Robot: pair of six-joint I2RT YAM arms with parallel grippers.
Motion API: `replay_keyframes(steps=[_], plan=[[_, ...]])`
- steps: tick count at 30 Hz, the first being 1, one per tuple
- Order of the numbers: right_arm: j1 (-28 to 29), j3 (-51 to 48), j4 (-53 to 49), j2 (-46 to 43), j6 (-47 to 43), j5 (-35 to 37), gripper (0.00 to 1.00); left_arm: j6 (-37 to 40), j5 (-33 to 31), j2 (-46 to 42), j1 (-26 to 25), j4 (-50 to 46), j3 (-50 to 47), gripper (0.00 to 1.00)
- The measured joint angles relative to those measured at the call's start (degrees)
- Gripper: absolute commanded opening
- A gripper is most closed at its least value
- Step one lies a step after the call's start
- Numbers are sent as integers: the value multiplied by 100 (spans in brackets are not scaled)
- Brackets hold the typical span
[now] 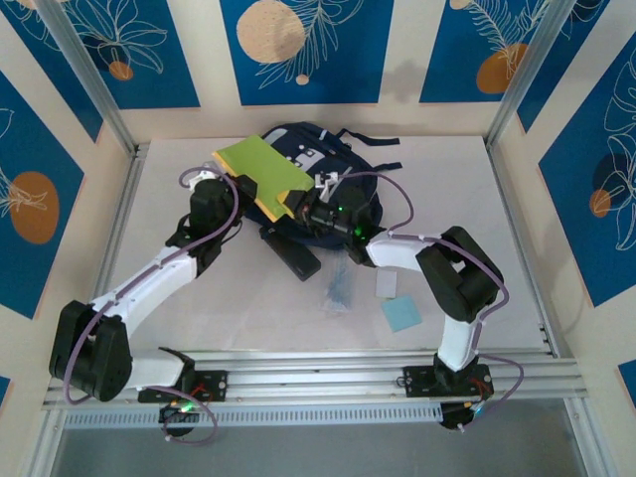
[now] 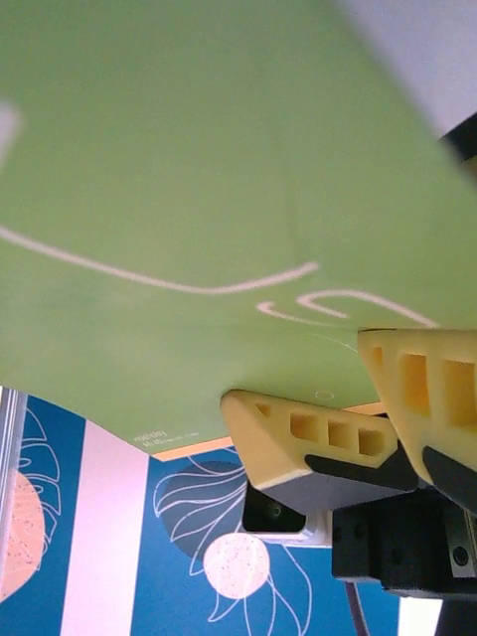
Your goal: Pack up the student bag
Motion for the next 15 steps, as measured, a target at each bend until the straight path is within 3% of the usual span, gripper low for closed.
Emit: replay_keyframes(steps=[2,3,8,15], plan=[[-205,-177,35,-26,0,-46,0,114,136,13,-111,-48,0,77],[-345,-295,2,-61,-9,-59,0,201,205,24,-170,-92,0,79],[-1300,-772,-1008,-483,-514,-216,0,863,590,350,-404,-503,216,80],[-2192,-490,-3821,-1786,-2350,-131,0,2343,879,1692,-927,-1609,1690,75]])
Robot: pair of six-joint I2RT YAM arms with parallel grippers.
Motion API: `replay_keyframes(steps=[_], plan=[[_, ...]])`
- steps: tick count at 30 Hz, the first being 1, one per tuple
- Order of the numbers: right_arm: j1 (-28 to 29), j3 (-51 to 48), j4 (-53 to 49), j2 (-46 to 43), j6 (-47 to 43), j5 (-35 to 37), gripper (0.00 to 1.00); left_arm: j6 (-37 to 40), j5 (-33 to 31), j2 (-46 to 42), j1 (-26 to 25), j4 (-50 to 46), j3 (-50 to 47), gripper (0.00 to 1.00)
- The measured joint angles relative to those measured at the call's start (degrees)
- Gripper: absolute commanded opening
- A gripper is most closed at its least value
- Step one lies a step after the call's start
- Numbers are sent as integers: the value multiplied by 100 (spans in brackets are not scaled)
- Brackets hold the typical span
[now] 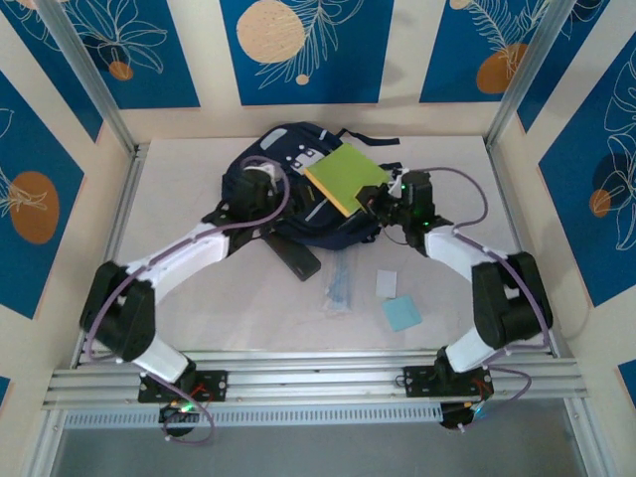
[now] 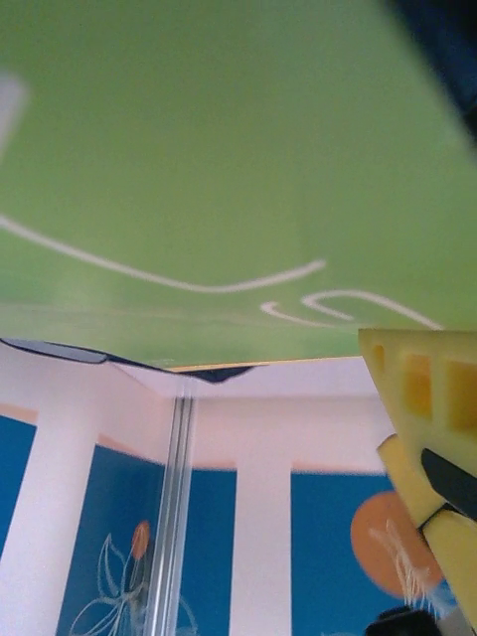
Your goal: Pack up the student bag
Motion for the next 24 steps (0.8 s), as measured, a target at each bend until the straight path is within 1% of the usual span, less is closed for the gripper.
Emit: replay_keyframes(steps=[2,5,10,15,18,20,21,22,24], plan=[[-184,291,-841,-229,-551,122,0,479,61,538,-199,-374,673,72],[-474,551,-1731,-422,-1139,229,0,1071,131,1283,-437,-916,1617,70],[-1220,581,-2710,-533,-1650,289,0,1777,199,2415,-713,-1770,3025,67],[-2111,442,-3139,-772,-1821,234,0,2249,205,3348,-848,-2553,4107,67],[-2557,223,-3252,-1137,-1858,236,0,2446,142,3735,-870,-2944,4511,67],[-2734,103,-3346,-1386,-1878,240,0,2551,111,3906,-870,-3128,4651,65],[-2778,72,-3370,-1478,-1888,240,0,2599,107,3967,-870,-3182,4710,63],[-2809,44,-3392,-1582,-1908,243,0,2645,103,4026,-879,-3244,4778,55],[-2835,24,-3434,-1729,-1945,243,0,2739,57,4087,-881,-3355,4861,33]])
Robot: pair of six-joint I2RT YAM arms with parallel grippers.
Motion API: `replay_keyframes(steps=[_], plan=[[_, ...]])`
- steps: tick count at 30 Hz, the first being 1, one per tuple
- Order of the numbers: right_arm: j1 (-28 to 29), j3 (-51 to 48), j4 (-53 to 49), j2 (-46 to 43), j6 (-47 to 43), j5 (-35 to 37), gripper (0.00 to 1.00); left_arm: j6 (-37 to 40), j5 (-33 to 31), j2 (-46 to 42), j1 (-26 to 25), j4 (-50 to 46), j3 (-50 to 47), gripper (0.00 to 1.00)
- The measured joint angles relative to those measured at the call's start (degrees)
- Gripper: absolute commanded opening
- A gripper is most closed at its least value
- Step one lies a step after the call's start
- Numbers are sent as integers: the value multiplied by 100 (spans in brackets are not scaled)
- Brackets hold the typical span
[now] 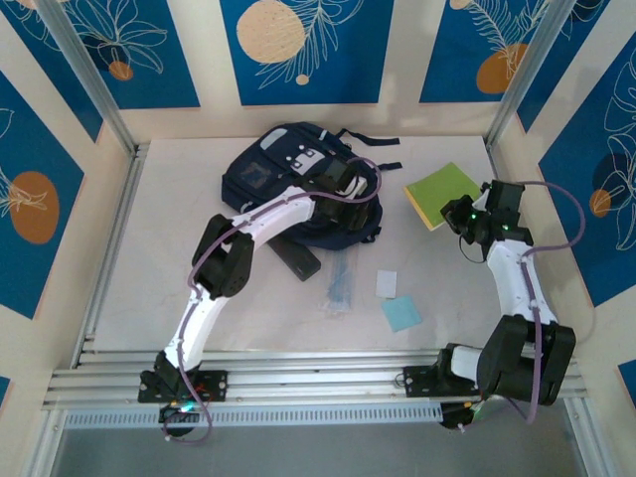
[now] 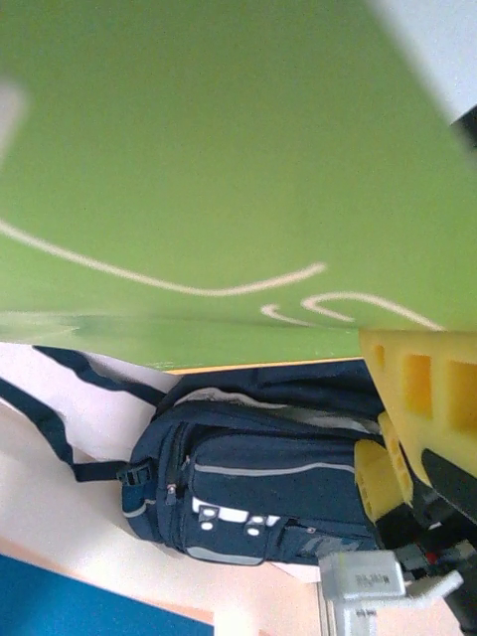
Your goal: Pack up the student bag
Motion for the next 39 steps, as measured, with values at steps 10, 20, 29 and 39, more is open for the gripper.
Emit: replay_keyframes(steps=[10,20,29,39], plan=[[-4,0,-17,-256,-26,-295,0,-13,225,-20,11,-197,35,0],[619,0,44,-142,4,-732,0,-535,494,-1117,317,-299,33,0],[1213,273,236,175,81,-579,0,-568,479,-1379,437,-476,31,0],[1252,348,-33,109,-72,-389,0,-568,732,-1121,437,-483,31,3]])
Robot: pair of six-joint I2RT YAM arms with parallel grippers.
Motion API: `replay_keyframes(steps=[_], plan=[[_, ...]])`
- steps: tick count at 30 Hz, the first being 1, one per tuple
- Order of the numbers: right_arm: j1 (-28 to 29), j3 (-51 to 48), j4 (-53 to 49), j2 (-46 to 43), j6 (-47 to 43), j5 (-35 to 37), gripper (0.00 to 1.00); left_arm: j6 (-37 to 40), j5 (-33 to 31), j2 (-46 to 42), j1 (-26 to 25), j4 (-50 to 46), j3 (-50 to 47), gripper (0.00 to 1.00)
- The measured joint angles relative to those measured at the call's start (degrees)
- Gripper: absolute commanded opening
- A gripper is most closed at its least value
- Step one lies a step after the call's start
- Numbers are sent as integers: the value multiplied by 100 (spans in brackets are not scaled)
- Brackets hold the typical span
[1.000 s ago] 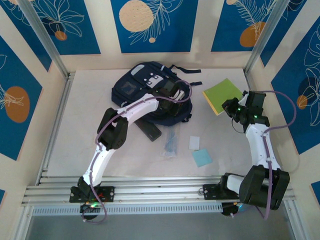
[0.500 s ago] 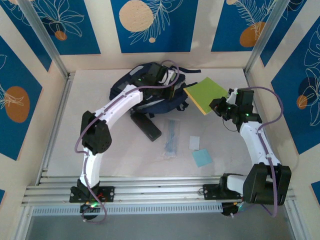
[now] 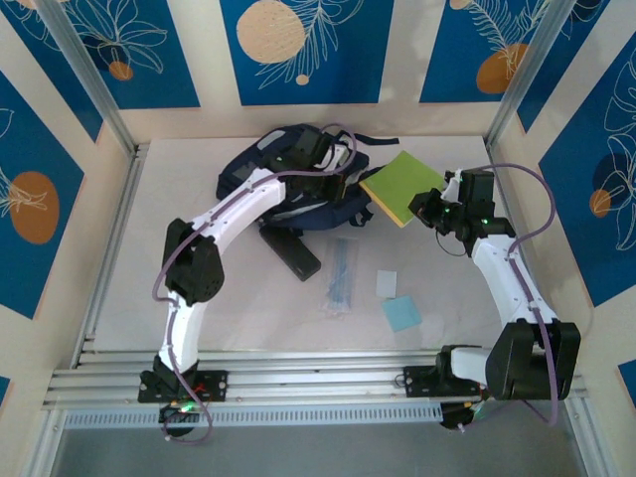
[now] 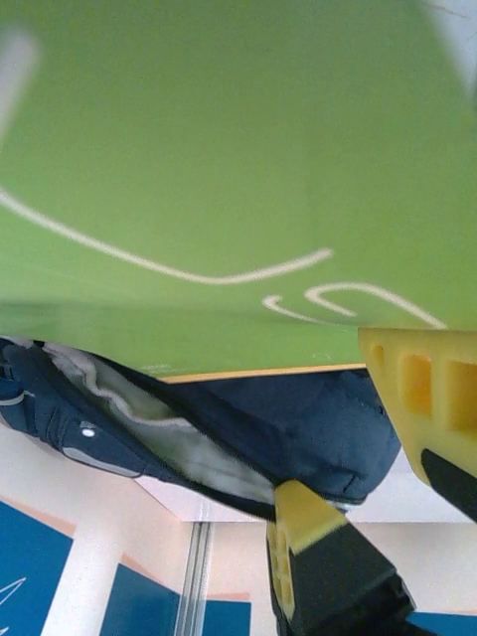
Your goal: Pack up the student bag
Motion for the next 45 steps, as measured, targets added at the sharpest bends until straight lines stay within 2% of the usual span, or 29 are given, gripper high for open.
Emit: replay_keyframes(steps=[2,8,12,14,15,18,19,21,28,32,35,40,42,45], plan=[[0,0,-68,0,-22,4,0,-4,142,166,0,7,0,3],[35,-2,-284,0,-101,7,0,-144,529,566,2,85,0,17],[37,-15,-343,0,-149,-22,0,-254,697,586,7,306,4,14],[52,-22,-345,0,-164,-31,0,-293,739,586,7,385,4,9],[59,-24,-345,0,-170,-37,0,-308,750,586,7,398,4,10],[63,-33,-354,0,-192,-42,0,-302,780,586,7,435,4,35],[63,-33,-365,0,-208,-39,0,-326,785,586,7,433,4,40],[61,-33,-378,0,-236,-37,0,-337,782,588,7,431,4,43],[2,-59,-442,0,-293,-42,0,-343,776,695,7,435,4,43],[-9,-131,-420,0,-291,-72,0,-341,772,905,7,433,11,39],[-9,-168,-400,4,-284,-146,0,-354,732,1078,4,426,17,29],[-9,-168,-328,13,-267,-249,0,-341,664,1176,4,426,22,3],[-17,-168,-321,13,-269,-262,0,-361,627,1176,0,426,31,5],[-48,-168,-321,13,-269,-291,0,-402,579,1176,0,435,35,30]])
